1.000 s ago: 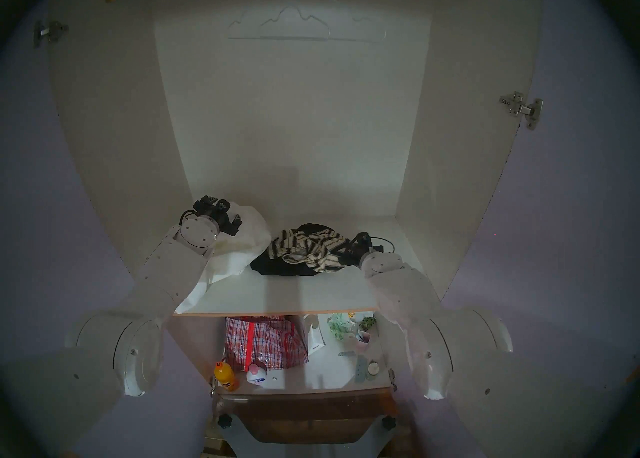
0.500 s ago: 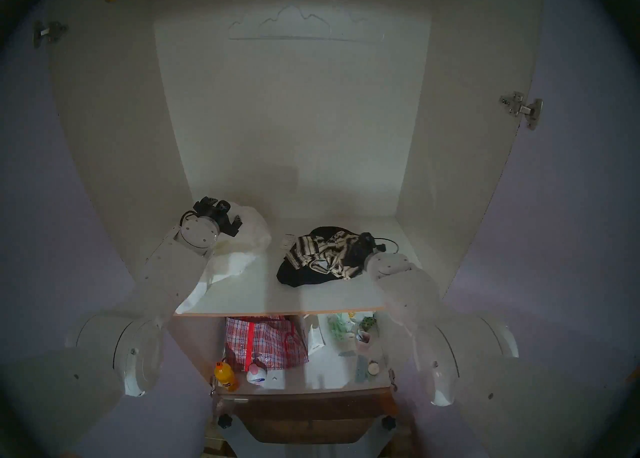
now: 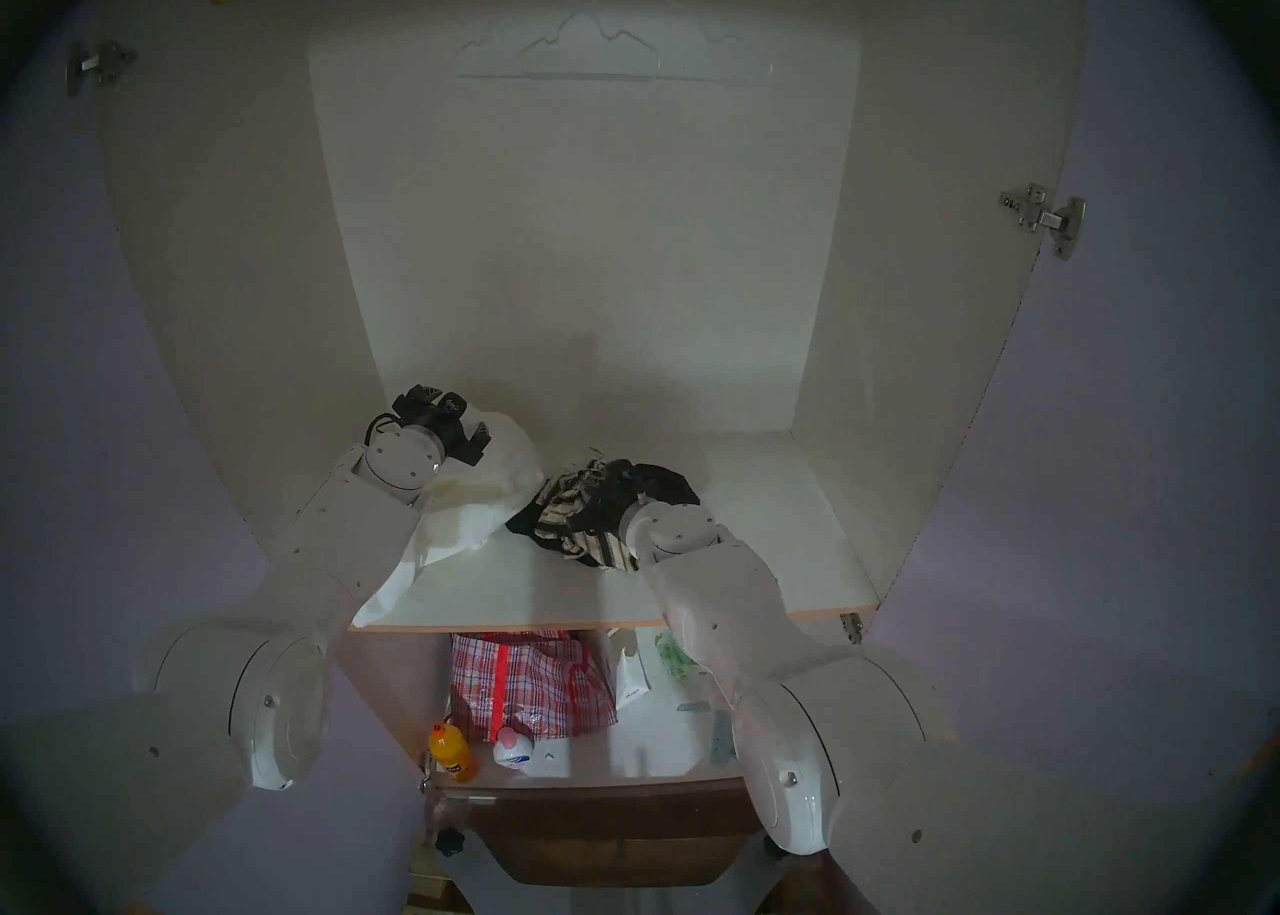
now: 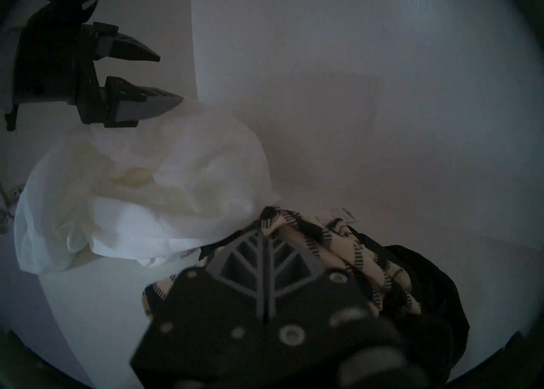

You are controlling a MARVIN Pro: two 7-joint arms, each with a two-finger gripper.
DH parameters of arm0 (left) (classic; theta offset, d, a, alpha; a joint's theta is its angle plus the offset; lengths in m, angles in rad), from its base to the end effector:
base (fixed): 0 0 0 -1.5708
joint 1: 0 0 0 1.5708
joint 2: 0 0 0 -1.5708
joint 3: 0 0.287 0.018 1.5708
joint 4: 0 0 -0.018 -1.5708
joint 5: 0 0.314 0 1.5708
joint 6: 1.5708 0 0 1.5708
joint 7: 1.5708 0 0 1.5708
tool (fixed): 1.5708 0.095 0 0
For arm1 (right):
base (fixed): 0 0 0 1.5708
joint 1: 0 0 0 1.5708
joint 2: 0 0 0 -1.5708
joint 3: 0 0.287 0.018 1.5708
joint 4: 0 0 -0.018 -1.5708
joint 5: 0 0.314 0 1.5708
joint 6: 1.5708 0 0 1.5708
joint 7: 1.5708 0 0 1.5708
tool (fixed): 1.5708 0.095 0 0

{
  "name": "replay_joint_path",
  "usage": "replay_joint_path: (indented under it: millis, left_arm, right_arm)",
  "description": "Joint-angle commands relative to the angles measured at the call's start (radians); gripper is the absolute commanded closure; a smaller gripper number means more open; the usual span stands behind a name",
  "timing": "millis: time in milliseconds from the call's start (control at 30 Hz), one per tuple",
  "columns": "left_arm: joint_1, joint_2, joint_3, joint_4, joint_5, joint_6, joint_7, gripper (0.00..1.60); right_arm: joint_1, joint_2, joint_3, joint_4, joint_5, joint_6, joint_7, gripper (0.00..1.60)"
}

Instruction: Sort tops into two piles: light colors and dark colors

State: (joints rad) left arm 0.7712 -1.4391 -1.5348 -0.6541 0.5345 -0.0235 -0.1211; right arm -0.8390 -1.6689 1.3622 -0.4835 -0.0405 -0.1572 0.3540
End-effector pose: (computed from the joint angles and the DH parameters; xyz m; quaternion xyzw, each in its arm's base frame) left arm 0.6189 0.0622 -0.2551 -0.7221 0.2502 -0.6153 0.1936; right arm 0.5649 0.1370 -0.3463 -0.7450 -0.2331 -0.6022 0.1675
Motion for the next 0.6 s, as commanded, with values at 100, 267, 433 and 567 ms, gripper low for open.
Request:
replay_joint_path:
  millis: [100,267,433,567]
  left_arm:
    - [-0.045,-0.02,-0.065,-0.024,-0.055,-0.009,-0.046,0.0]
    - [-0.045,-0.028,-0.063,-0.024,-0.056,-0.009,-0.069,0.0]
    - [-0.047,-0.029,-0.067,-0.025,-0.066,-0.008,-0.091,0.0]
    - [-0.047,-0.028,-0.067,-0.024,-0.071,-0.008,-0.103,0.0]
  right_arm:
    - [-0.026,0.019,0.005,-0.098,0.003,-0.026,0.012,1.6]
    - [-0.059,0.021,0.001,-0.15,0.005,-0.029,0.028,1.6]
    - [-0.093,0.012,0.005,-0.226,0.017,-0.029,0.05,1.6]
    - [-0.097,0.008,0.011,-0.286,0.025,-0.039,0.062,1.6]
